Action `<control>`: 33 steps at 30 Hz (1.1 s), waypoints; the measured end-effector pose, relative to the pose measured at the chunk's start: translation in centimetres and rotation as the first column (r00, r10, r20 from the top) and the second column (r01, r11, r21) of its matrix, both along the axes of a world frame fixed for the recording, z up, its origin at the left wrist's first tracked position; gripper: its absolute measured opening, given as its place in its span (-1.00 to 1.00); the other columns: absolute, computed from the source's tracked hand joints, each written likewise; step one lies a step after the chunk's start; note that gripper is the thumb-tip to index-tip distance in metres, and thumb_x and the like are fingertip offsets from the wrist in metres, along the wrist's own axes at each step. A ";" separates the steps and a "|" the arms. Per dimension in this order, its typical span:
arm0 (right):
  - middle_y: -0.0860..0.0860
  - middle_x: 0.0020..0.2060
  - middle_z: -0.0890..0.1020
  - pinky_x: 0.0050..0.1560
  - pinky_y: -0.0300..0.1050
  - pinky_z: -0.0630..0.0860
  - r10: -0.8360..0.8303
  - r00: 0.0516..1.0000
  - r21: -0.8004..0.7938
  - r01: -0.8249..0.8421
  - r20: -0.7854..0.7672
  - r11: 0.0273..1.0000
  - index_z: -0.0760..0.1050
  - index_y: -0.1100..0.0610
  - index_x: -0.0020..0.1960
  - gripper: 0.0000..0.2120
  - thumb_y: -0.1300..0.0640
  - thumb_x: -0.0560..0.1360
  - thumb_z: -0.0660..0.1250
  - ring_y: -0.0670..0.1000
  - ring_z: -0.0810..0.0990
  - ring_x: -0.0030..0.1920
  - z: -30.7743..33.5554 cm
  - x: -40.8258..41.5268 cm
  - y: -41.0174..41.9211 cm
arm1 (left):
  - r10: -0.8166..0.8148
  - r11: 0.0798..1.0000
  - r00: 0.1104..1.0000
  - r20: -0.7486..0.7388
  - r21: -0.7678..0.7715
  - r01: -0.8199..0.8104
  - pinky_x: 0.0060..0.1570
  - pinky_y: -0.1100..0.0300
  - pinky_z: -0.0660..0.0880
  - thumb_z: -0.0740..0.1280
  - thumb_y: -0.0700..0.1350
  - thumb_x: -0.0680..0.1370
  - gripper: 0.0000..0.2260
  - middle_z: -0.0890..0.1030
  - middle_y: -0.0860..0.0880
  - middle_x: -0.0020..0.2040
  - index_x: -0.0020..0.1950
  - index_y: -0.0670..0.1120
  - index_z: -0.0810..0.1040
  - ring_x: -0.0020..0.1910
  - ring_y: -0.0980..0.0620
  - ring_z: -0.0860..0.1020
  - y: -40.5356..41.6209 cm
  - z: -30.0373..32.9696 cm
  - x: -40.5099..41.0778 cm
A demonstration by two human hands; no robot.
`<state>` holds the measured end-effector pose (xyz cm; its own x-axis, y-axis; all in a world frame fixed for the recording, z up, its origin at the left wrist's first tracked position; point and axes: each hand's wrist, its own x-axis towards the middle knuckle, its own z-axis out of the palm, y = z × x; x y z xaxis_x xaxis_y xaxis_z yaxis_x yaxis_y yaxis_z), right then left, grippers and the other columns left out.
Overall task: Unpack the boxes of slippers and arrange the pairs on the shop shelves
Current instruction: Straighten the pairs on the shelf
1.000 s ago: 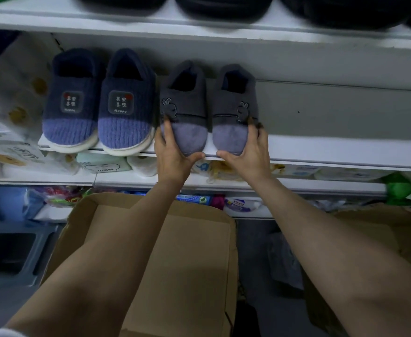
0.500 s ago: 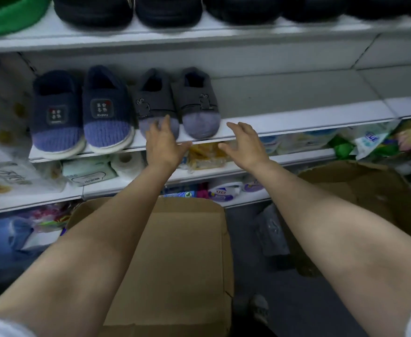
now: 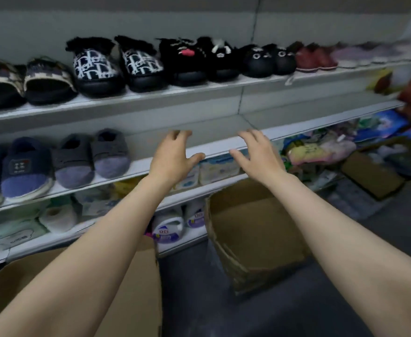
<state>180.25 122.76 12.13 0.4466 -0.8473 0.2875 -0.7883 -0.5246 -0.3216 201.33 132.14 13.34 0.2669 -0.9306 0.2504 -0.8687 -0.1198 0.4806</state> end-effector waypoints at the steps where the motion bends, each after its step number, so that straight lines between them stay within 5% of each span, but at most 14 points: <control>1: 0.10 0.52 0.30 0.43 0.06 0.28 -0.024 1.000 -0.013 0.024 0.003 1.000 0.29 0.06 0.54 -0.45 -0.15 0.63 0.23 0.14 0.25 0.52 0.6 -2.9 -0.1 | -0.022 1.000 1.000 0.002 -0.021 0.022 0.32 -0.02 0.36 0.40 0.16 0.54 -0.38 0.37 -0.16 0.45 0.52 -0.05 0.34 0.40 -0.19 0.38 -0.5 0.6 -2.7; 18: 0.05 0.54 0.25 0.40 0.05 0.34 -0.369 0.929 -0.007 0.369 0.044 0.929 0.23 -0.04 0.57 -0.40 -0.17 0.59 0.29 0.11 0.24 0.53 4.6 -36.8 -6.0 | -0.403 0.905 0.914 0.059 -0.125 0.407 0.25 0.04 0.42 0.36 0.19 0.55 -0.41 0.40 -0.06 0.42 0.52 0.02 0.33 0.36 -0.07 0.42 -14.9 3.4 -35.6; 33: 0.03 0.56 0.23 0.45 0.01 0.27 -0.474 0.880 0.011 0.475 -0.019 0.880 0.18 -0.03 0.59 -0.41 -0.19 0.63 0.21 0.07 0.18 0.56 4.5 -56.1 -28.2 | -0.512 0.852 0.859 0.026 -0.115 0.511 0.20 0.06 0.42 0.36 0.17 0.56 -0.47 0.43 -0.08 0.37 0.46 -0.01 0.39 0.33 -0.09 0.44 -40.5 2.6 -56.7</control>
<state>124.11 94.60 16.59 -0.0059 -0.9630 0.2695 -0.9464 -0.0816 -0.3125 144.60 91.64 15.91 -0.2370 -0.9014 0.3624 -0.7895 0.3961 0.4689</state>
